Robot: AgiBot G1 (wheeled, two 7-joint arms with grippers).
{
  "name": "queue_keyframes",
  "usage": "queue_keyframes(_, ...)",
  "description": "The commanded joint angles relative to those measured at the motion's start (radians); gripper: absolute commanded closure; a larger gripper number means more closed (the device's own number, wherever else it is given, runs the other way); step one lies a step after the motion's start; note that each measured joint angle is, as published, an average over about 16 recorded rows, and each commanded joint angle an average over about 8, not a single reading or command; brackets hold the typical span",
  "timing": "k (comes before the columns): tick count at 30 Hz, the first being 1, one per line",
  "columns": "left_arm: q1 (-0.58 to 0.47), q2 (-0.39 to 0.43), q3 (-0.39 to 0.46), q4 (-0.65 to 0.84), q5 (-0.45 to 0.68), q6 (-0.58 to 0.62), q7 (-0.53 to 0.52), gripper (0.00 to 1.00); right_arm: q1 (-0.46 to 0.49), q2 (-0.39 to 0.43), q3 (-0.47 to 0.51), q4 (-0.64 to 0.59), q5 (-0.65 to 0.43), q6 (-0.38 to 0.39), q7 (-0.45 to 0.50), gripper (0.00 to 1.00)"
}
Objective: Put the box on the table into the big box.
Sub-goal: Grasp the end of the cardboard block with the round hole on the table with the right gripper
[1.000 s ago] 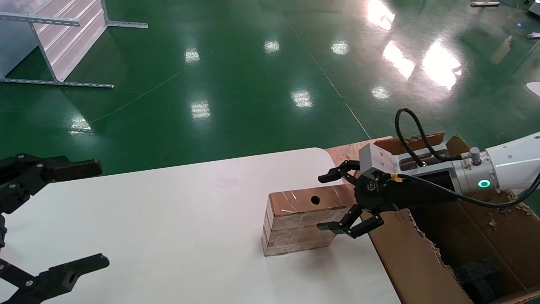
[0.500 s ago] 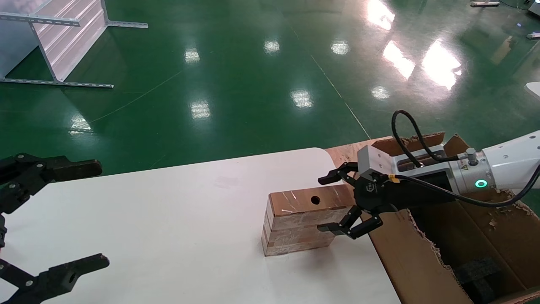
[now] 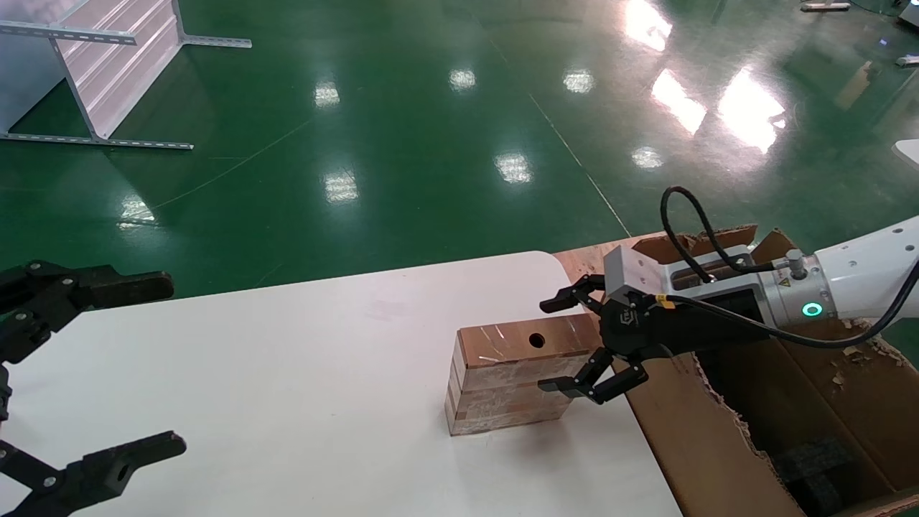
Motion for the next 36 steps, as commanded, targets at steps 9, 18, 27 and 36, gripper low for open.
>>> queue_keyframes(9, 0.000, 0.000, 0.000, 0.000, 0.000, 0.000, 0.000, 0.00, 0.001, 0.000, 0.001, 0.001, 0.000, 0.000, 0.000, 0.00)
queue_keyframes(18, 0.000, 0.000, 0.000, 0.000, 0.000, 0.000, 0.000, 0.00, -0.001, 0.001, 0.002, 0.002, 0.000, 0.000, 0.000, 0.70)
queue_keyframes(27, 0.000, 0.000, 0.000, 0.000, 0.000, 0.000, 0.000, 0.00, -0.002, 0.001, 0.003, 0.003, -0.001, 0.000, 0.001, 1.00)
queue_keyframes(36, 0.000, 0.000, 0.000, 0.000, 0.000, 0.000, 0.000, 0.00, -0.002, 0.002, 0.004, 0.004, -0.001, -0.001, 0.001, 1.00)
